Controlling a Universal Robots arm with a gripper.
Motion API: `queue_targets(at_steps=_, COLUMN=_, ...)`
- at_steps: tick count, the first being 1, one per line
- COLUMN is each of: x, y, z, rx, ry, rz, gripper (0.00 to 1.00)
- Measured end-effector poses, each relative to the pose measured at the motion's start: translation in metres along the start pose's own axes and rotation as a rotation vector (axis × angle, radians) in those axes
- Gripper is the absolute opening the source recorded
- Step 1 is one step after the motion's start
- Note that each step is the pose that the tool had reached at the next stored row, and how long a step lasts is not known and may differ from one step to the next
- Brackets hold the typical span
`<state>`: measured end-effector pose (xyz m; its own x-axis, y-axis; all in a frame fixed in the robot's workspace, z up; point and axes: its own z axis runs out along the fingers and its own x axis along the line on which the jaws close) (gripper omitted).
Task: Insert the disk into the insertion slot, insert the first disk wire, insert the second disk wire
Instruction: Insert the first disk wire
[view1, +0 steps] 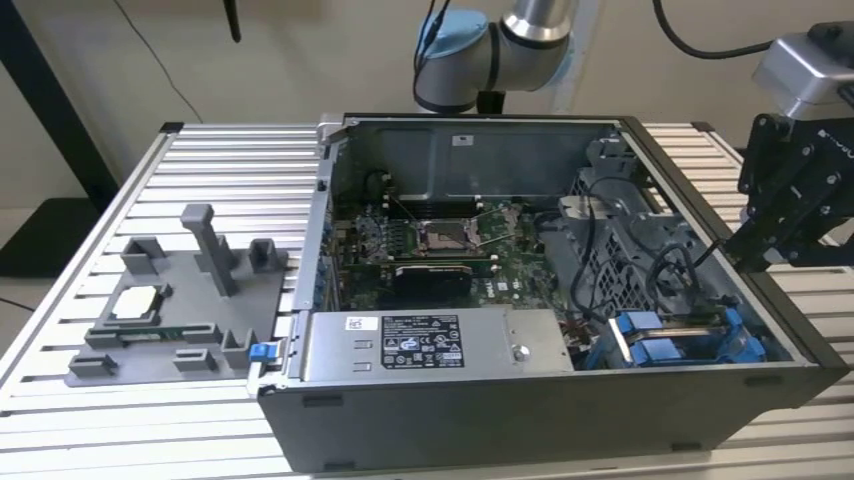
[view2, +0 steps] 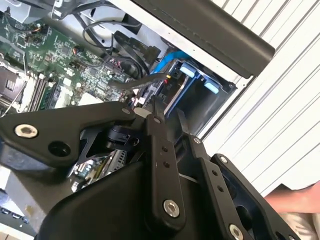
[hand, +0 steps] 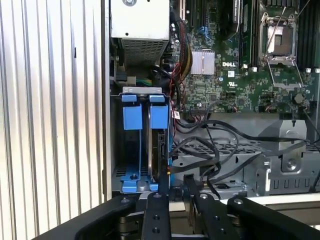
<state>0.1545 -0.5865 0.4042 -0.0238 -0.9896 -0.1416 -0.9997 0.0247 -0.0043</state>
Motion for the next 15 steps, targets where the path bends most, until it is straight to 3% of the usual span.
queue_targets(at_steps=7, x=-0.0002, y=-0.0001, z=-0.0002, rx=0.0003, ry=0.0004, rz=0.0, gripper=1.0)
queue_targets(at_steps=15, x=-0.006, y=-0.0071, z=0.0008, rx=0.0003, ry=0.0002, rz=0.0, gripper=1.0)
